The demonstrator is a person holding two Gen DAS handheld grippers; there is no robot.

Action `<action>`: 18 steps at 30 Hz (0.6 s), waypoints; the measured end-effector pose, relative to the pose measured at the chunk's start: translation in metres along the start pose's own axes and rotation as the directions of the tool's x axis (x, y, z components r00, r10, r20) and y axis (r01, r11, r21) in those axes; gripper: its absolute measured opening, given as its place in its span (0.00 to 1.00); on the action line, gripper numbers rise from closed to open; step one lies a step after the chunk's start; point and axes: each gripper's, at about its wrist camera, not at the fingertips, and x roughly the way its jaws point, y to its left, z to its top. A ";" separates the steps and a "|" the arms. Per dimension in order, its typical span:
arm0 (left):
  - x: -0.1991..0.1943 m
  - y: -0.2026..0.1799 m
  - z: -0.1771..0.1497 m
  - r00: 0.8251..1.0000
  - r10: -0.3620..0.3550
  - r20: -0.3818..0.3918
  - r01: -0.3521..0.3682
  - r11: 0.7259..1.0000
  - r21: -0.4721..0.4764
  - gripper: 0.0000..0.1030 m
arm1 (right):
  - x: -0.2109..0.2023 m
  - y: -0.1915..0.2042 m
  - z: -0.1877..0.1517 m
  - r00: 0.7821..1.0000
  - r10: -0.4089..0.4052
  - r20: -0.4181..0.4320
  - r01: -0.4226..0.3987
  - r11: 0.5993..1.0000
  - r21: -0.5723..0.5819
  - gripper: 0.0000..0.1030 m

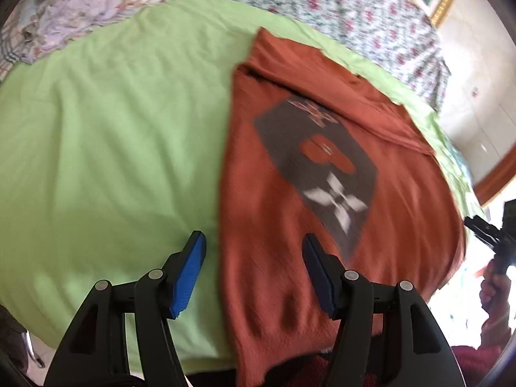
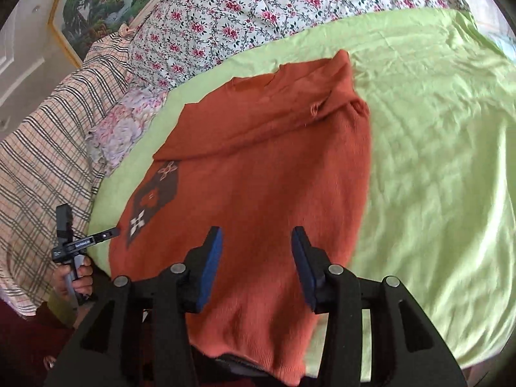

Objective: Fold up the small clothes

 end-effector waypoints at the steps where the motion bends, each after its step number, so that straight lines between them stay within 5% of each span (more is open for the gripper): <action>1: 0.000 -0.002 -0.002 1.000 -0.008 -0.004 0.008 1.000 0.012 0.58 | -0.004 -0.003 -0.006 1.000 0.014 -0.006 -0.014 1.000 0.011 0.45; 3: -0.003 -0.008 -0.010 0.999 -0.030 -0.014 0.030 0.998 0.048 0.50 | -0.012 -0.010 -0.019 1.000 0.018 -0.026 -0.017 1.000 0.023 0.45; 7: -0.005 -0.009 -0.021 0.998 -0.043 -0.049 0.047 0.994 0.093 0.50 | -0.024 -0.020 -0.043 0.995 -0.006 -0.098 0.007 1.000 0.014 0.45; 13: -0.004 -0.012 -0.027 0.990 -0.082 -0.117 0.099 0.984 0.151 0.52 | -0.013 -0.022 -0.063 0.986 0.087 -0.140 -0.086 0.996 0.010 0.45; 15: -0.001 -0.016 -0.026 0.991 -0.066 -0.117 0.087 0.980 0.181 0.30 | -0.002 -0.017 -0.065 0.981 0.113 -0.156 -0.117 0.993 -0.012 0.47; 18: -0.001 -0.012 -0.020 0.990 -0.084 -0.117 0.102 0.982 0.161 0.16 | 0.004 -0.016 -0.066 0.976 0.171 -0.133 -0.175 0.984 -0.017 0.44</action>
